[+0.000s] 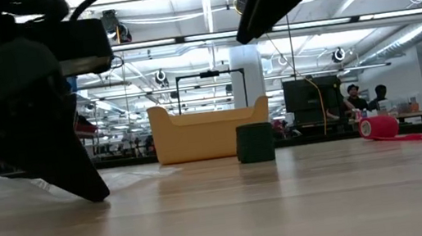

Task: Roll bandage
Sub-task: Open the transparent zip bag

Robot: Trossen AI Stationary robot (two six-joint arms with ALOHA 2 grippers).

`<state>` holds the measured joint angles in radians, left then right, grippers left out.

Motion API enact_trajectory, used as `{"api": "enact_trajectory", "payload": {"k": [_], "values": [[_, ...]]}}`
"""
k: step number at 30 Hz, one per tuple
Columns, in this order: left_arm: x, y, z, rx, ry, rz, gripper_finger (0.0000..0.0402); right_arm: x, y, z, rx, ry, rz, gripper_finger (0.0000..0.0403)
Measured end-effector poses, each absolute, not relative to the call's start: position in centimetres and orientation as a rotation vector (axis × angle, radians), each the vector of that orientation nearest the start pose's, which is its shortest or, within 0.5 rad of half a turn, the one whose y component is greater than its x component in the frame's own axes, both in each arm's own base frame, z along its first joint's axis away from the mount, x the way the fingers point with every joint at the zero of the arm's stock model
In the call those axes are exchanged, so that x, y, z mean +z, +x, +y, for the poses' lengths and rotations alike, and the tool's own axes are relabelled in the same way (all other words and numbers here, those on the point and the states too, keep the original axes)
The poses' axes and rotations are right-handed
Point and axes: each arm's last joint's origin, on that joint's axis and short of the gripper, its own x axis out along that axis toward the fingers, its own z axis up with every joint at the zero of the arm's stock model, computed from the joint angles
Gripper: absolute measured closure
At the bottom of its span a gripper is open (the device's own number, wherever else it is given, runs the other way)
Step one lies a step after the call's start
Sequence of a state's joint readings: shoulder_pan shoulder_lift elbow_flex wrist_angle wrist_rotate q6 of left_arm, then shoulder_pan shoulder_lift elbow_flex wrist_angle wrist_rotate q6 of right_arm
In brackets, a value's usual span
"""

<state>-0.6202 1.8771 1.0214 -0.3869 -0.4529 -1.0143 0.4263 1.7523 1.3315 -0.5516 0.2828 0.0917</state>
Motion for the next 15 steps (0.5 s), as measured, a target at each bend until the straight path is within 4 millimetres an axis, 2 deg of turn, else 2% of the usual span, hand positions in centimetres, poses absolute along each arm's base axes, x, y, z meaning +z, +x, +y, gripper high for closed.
{"api": "enact_trajectory", "payload": {"k": [2, 8, 15], "values": [[12.4, 28.2, -18.9, 0.345, -0.272, 0.984, 0.0228, 23.9, 34.0, 14.6, 0.09, -0.253, 0.916, 0.0255], [14.6, 28.7, -21.7, 0.121, -0.272, 0.977, 0.0228, 23.9, 34.0, 14.6, 0.09, -0.252, 0.916, 0.0255], [16.6, 29.2, -23.1, 0.077, -0.198, 0.927, 0.0228, 23.9, 34.0, 14.6, 0.068, -0.206, 0.915, 0.0255]]}}
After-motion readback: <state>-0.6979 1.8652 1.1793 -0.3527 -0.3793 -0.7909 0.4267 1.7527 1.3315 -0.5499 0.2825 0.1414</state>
